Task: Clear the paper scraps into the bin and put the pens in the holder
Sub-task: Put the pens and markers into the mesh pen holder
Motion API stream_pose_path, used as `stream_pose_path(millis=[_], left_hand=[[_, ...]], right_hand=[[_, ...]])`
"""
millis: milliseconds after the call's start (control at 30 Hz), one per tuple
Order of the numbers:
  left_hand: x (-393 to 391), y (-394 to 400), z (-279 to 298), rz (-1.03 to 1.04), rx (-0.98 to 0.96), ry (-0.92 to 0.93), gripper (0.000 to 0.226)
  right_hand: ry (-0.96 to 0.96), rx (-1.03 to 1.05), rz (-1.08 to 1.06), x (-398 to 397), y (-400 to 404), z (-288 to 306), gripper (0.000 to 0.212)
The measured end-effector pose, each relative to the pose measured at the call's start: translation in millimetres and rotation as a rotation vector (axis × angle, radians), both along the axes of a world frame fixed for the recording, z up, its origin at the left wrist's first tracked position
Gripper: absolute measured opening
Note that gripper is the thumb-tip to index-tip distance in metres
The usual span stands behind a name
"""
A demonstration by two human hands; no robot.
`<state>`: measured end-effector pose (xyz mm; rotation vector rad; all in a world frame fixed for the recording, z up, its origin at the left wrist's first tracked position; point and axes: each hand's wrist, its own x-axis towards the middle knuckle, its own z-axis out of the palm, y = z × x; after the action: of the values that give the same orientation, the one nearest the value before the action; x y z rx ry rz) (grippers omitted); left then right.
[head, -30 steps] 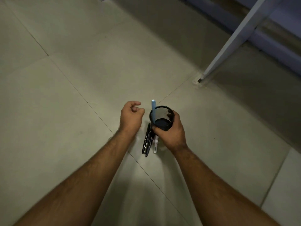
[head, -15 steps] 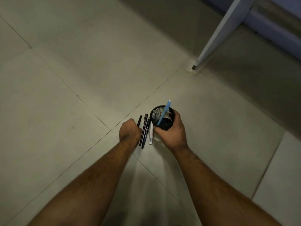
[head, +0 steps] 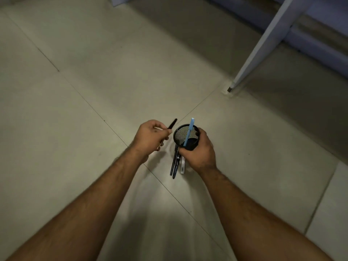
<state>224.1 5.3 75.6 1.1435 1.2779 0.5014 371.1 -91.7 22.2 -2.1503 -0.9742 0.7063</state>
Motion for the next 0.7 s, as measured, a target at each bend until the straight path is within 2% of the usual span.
stream_pose_path(millis=[100,167,267,400,533,633,700], left_hand=[[0.0,0.1,13.2,-0.214,-0.01,0.13,0.017],[5.4,-1.6,18.3,-0.275,-0.064,0.185,0.013],[18.2,-3.3,23.5,-0.165,-0.119,0.063,0.006],[35.9,-4.8,16.5,-0.001,-0.055,0.002,0.015],[46.7,-11.2,2.6,0.103,-0.083,-0.086,0.034],[42.9,-18.6,-28.2,0.148,-0.069,0.015,0.028],[39.2,-26.9,-55.1,0.133,-0.04,0.212,0.015]], right_hand=[[-0.004,-0.006,-0.027,-1.4,1.4,5.6,0.088],[-0.022,0.0,-0.016,-1.8,-0.1,7.6,0.088],[-0.021,0.021,-0.03,0.0,-5.0,7.4,0.085],[0.042,0.027,-0.047,6.5,-11.7,5.1,0.087],[0.126,0.065,-0.085,16.3,-19.3,6.1,0.079],[0.151,0.069,-0.095,22.8,-25.4,4.7,0.077],[0.15,0.058,-0.094,25.0,-31.0,4.1,0.078]])
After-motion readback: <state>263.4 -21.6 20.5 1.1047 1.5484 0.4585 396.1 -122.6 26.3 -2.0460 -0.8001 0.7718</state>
